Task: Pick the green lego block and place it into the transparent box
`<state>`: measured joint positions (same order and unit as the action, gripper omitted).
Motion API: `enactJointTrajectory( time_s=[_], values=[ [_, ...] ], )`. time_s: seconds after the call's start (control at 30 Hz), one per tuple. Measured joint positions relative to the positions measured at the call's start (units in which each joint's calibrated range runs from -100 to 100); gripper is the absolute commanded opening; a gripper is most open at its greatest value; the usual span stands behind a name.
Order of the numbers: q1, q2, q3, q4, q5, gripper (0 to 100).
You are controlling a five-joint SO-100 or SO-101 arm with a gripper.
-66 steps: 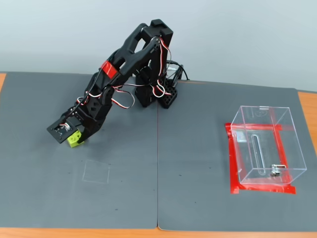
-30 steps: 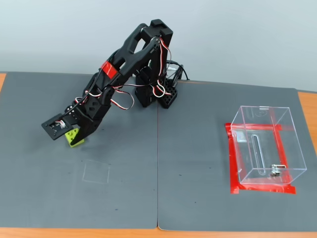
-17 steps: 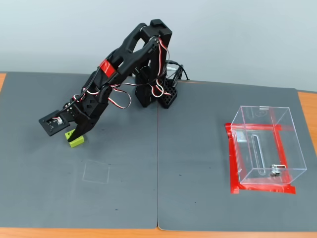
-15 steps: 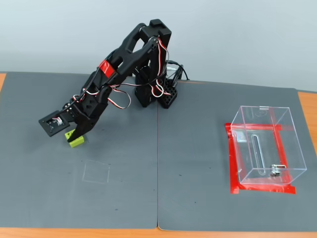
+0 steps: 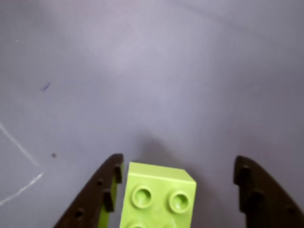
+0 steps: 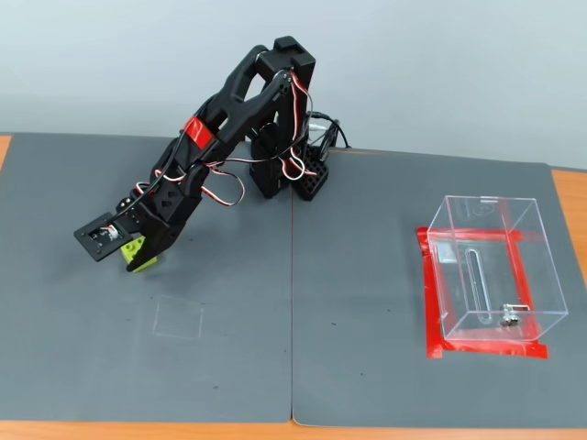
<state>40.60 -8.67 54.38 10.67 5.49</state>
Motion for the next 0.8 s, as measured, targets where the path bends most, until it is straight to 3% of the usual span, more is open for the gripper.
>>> enactJointTrajectory(
  time_s=[0.8],
  values=[
    [-0.1, 0.0, -2.4, 11.9, -2.6, 26]
  ],
)
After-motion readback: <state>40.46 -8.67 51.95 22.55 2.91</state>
